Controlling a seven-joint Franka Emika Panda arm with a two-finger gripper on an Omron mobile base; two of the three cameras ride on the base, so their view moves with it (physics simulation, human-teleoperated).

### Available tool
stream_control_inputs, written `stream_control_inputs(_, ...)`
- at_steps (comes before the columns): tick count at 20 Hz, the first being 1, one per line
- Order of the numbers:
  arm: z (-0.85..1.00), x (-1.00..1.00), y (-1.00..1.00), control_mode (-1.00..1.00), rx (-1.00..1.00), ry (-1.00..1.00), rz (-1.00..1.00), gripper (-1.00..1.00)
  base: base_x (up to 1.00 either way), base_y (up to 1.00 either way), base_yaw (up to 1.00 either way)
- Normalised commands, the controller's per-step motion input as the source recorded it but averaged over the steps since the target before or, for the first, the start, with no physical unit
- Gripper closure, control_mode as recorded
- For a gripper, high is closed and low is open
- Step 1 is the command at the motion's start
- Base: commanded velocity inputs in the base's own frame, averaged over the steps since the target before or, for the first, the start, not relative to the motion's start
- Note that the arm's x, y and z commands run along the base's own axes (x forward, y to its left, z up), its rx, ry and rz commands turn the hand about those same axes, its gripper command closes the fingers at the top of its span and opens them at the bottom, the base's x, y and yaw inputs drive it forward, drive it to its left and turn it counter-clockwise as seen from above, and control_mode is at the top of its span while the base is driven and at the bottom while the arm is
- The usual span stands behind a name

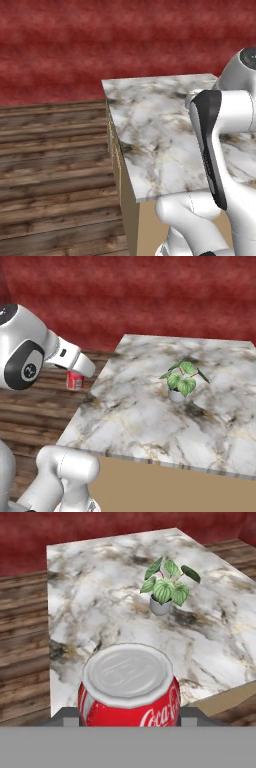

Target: Pick the can from the counter and place it in the open cabinet.

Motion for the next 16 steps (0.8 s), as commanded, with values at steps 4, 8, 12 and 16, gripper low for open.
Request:
stream_control_inputs(4,0.00,0.00,0.00,-1.00,0.00,0.00,0.00,1.00,0.00,0.00,0.00)
stream_control_inputs(8,0.00,0.00,0.00,1.00,0.00,0.00,0.00,1.00,-0.36,0.14,0.04)
stream_control_inputs(12,0.00,0.00,0.00,1.00,0.00,0.00,0.00,1.00,-1.00,0.54,0.23)
stream_control_inputs(16,0.00,0.00,0.00,1.00,0.00,0.00,0.00,1.00,-1.00,0.46,0.26)
